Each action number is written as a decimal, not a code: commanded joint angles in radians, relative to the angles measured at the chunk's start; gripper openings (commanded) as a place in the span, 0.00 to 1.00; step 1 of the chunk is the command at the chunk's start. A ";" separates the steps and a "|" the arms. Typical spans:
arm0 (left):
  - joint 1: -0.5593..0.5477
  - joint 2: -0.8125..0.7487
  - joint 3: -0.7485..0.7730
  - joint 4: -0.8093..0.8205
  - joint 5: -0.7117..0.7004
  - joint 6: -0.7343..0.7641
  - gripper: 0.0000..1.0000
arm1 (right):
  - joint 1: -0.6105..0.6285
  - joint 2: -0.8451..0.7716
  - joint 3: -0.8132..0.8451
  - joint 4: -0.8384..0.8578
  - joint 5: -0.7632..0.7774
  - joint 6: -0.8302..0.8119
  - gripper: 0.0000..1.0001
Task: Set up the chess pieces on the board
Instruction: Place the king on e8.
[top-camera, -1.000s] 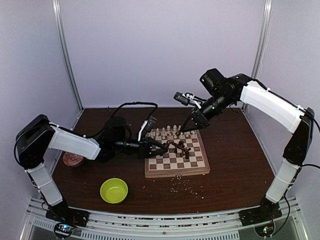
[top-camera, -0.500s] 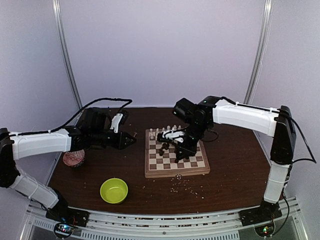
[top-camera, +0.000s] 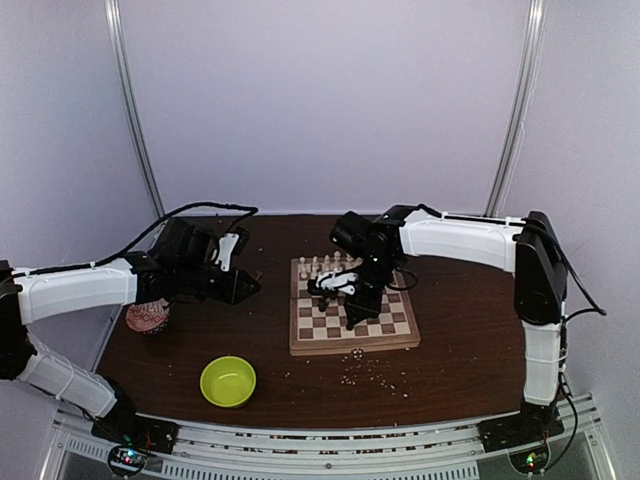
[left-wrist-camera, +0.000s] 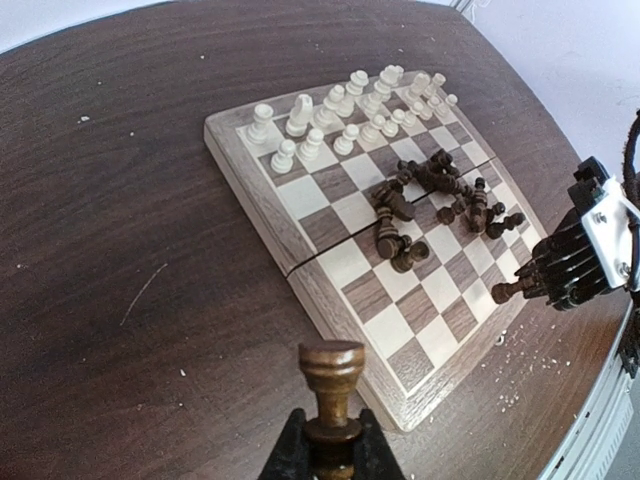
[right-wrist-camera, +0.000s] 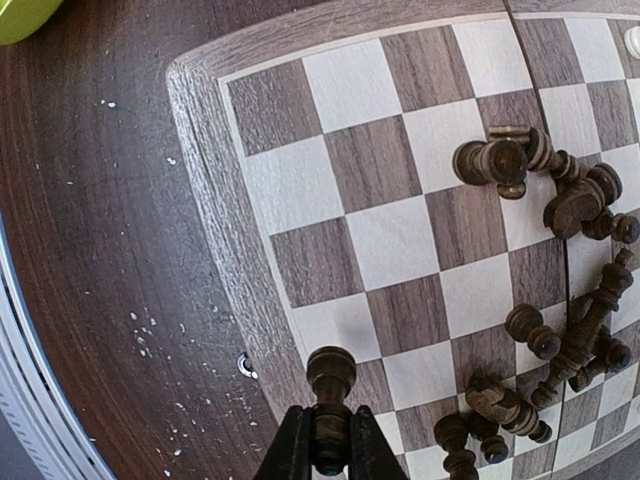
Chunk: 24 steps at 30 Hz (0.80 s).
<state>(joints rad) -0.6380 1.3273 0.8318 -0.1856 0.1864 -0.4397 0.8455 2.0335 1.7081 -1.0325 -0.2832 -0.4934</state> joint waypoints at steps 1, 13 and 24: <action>0.004 -0.017 -0.013 0.019 -0.008 0.002 0.03 | 0.013 0.015 0.017 0.020 0.023 0.005 0.01; 0.003 -0.002 -0.011 0.014 0.016 0.002 0.03 | 0.020 0.032 -0.007 0.044 0.039 0.010 0.06; 0.004 0.020 -0.001 -0.004 0.039 0.013 0.03 | 0.020 0.036 -0.009 0.040 0.019 0.005 0.11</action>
<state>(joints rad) -0.6384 1.3354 0.8265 -0.1993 0.2039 -0.4397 0.8581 2.0544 1.7084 -0.9966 -0.2646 -0.4908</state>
